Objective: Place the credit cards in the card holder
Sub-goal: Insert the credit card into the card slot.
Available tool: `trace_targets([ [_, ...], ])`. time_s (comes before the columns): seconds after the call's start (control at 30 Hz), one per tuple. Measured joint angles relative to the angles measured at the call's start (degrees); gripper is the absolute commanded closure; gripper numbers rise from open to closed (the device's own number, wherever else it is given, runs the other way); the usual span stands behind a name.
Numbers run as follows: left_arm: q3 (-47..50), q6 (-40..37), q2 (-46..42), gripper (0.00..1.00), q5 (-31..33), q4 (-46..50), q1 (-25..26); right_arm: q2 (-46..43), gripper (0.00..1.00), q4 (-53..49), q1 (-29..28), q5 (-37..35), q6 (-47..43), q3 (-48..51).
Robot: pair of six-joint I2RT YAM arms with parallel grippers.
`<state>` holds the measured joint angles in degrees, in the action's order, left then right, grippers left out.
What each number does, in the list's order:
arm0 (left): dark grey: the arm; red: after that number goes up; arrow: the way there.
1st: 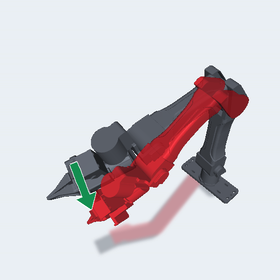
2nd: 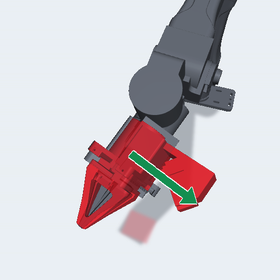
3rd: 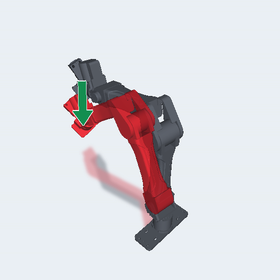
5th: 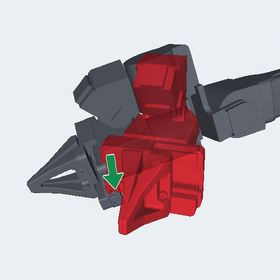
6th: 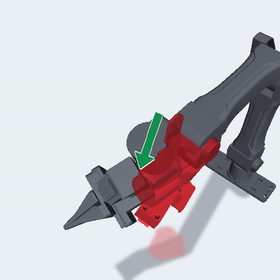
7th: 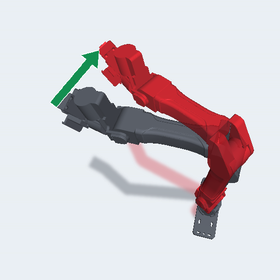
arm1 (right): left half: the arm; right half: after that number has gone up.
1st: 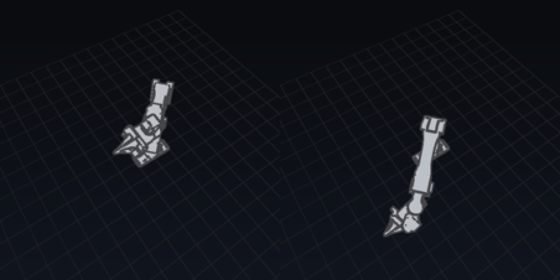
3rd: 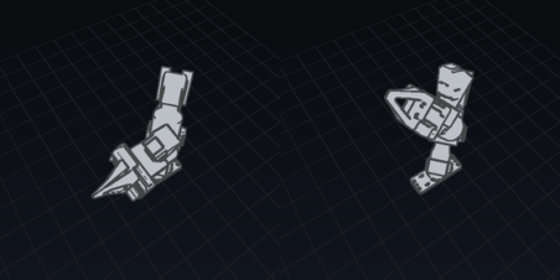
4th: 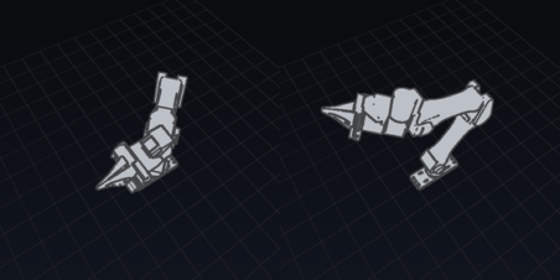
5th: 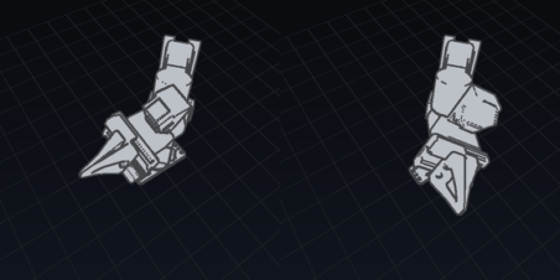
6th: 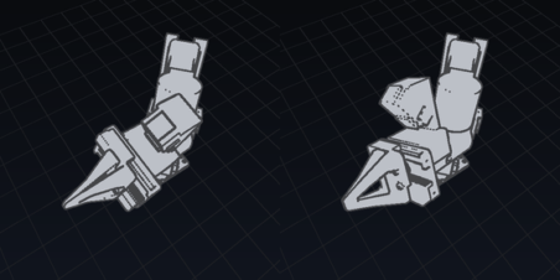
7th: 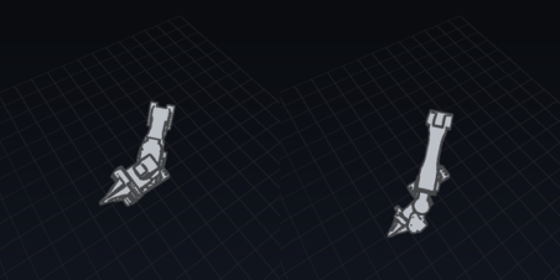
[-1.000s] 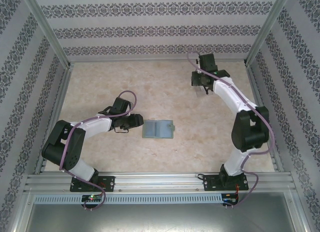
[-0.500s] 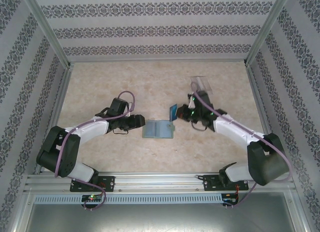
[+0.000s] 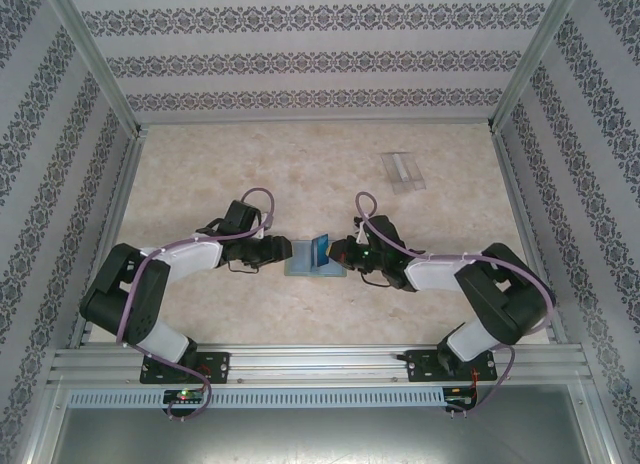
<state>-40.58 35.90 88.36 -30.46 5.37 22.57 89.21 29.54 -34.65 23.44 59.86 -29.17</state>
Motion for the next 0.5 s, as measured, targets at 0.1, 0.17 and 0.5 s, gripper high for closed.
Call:
trace_targets([
  [0.1,-0.15,0.28,0.20,0.45,0.02,0.07,0.55,1.49,1.00,2.58,0.00,0.02,0.11,0.24],
  [0.17,-0.63,0.31,0.74,0.49,0.04,0.31,0.79,1.90,1.00,4.15,0.00,0.07,0.46,0.57],
  [0.5,-1.38,0.81,3.21,0.56,1.27,0.90,2.12,1.03,1.00,6.93,-0.09,0.24,1.46,4.31],
])
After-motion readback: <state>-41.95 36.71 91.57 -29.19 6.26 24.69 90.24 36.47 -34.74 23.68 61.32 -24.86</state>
